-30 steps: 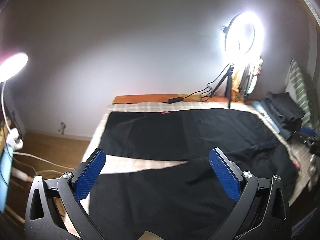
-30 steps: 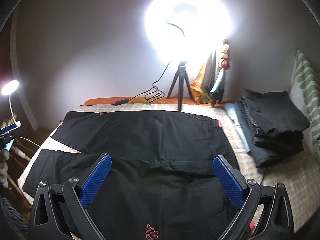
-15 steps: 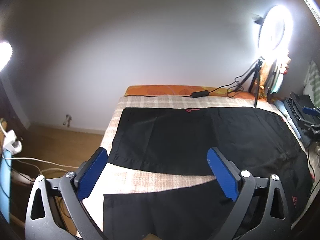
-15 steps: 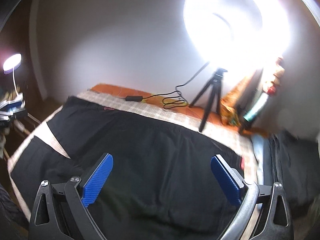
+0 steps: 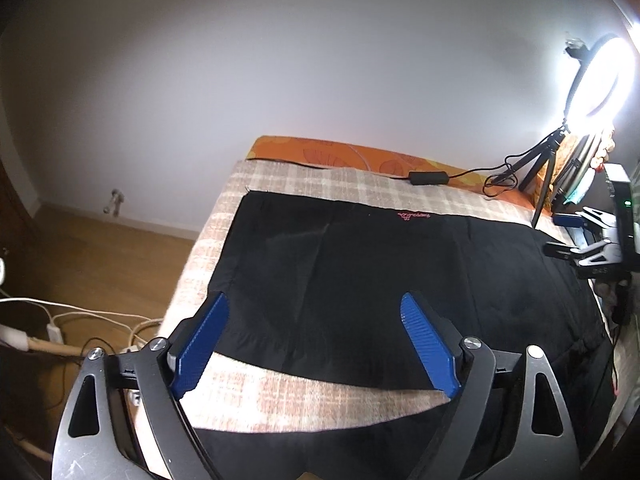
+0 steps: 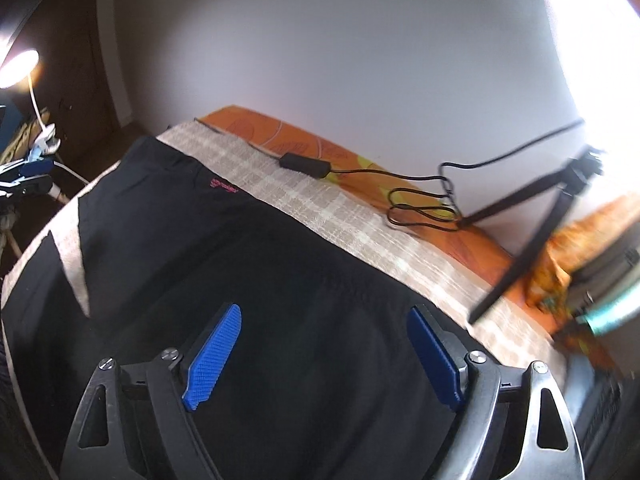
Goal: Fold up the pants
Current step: 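Move the right tool to the trouser waistband and close on it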
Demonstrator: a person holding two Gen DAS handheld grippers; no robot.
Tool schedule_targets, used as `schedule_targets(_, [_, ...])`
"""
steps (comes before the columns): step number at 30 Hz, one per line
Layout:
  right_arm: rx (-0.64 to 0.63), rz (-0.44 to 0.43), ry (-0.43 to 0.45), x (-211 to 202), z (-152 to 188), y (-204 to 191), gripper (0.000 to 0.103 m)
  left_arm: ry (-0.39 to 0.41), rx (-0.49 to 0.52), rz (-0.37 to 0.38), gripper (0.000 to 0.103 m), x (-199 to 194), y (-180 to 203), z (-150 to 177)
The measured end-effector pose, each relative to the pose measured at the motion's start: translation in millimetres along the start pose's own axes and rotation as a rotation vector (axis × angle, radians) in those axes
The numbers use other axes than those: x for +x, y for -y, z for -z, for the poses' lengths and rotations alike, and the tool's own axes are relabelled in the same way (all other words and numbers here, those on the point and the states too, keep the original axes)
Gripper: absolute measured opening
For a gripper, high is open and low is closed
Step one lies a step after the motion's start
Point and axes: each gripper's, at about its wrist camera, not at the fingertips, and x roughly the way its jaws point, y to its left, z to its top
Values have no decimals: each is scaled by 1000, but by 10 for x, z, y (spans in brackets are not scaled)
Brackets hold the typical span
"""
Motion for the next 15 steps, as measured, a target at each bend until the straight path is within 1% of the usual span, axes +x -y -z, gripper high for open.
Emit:
schedule_targets(1, [0, 0, 0, 0, 0, 0, 86, -5, -6, 4, 86, 29, -14, -6])
schedule_targets(4, [-14, -17, -28, 242, -101, 83, 86, -22, -19, 19, 86, 126, -52, -18])
schedule_targets(7, [-42, -34, -51, 459, -181, 178, 87, -33, -12, -6, 86, 202, -71, -2])
schedule_targets(10, [-52, -54, -76, 672, -238, 265, 87, -52, -12, -7, 86, 276, -79, 4])
schedule_targets(15, [-65, -122, -116, 915, -252, 340, 88, -61, -1, -16, 86, 335, -102, 4])
